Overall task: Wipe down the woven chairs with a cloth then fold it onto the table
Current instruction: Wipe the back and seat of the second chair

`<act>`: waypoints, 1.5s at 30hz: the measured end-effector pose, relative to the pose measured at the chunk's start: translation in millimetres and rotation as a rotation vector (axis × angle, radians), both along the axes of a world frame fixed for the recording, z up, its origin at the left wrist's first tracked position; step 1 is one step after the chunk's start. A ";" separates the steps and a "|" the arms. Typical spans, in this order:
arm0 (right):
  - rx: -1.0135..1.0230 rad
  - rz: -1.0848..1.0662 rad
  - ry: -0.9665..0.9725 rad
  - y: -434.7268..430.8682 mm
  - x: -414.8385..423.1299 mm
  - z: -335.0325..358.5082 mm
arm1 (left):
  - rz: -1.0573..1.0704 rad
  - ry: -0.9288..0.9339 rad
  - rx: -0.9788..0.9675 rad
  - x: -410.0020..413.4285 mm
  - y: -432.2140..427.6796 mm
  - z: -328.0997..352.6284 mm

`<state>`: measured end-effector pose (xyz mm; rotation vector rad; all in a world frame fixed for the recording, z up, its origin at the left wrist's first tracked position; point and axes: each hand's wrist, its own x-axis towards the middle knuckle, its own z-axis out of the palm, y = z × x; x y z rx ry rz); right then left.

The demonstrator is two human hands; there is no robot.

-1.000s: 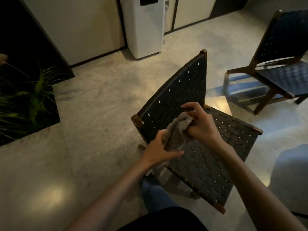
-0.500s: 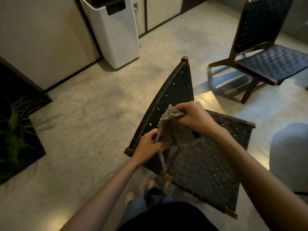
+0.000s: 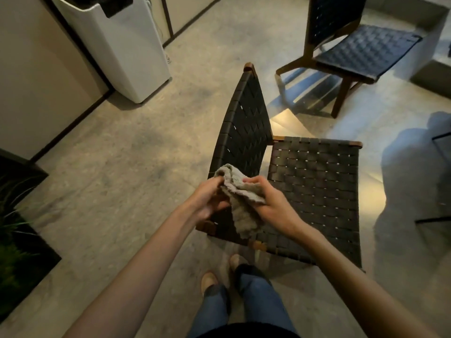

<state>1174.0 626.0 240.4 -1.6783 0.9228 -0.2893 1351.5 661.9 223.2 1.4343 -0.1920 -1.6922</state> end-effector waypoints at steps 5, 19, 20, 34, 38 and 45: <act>0.041 -0.259 -0.118 45.8 13.3 -41.9 | -0.027 0.301 -0.036 17.2 20.1 -4.1; -0.387 -0.132 0.035 33.1 74.7 -144.8 | 0.104 -0.939 -0.318 5.5 70.8 -115.3; -0.437 -0.098 0.024 33.9 78.3 -158.4 | 0.161 -0.950 -0.352 -0.5 72.2 -126.6; -0.733 -0.204 -0.480 21.0 80.3 -266.3 | 0.841 -1.161 -0.921 -50.8 74.0 -261.7; -0.804 -0.168 -0.589 8.8 81.2 -277.7 | 0.924 -1.279 -1.042 -56.3 62.0 -284.6; -0.915 -0.030 -0.718 -3.0 52.7 -339.6 | 1.054 -1.497 -1.030 -67.8 43.6 -304.2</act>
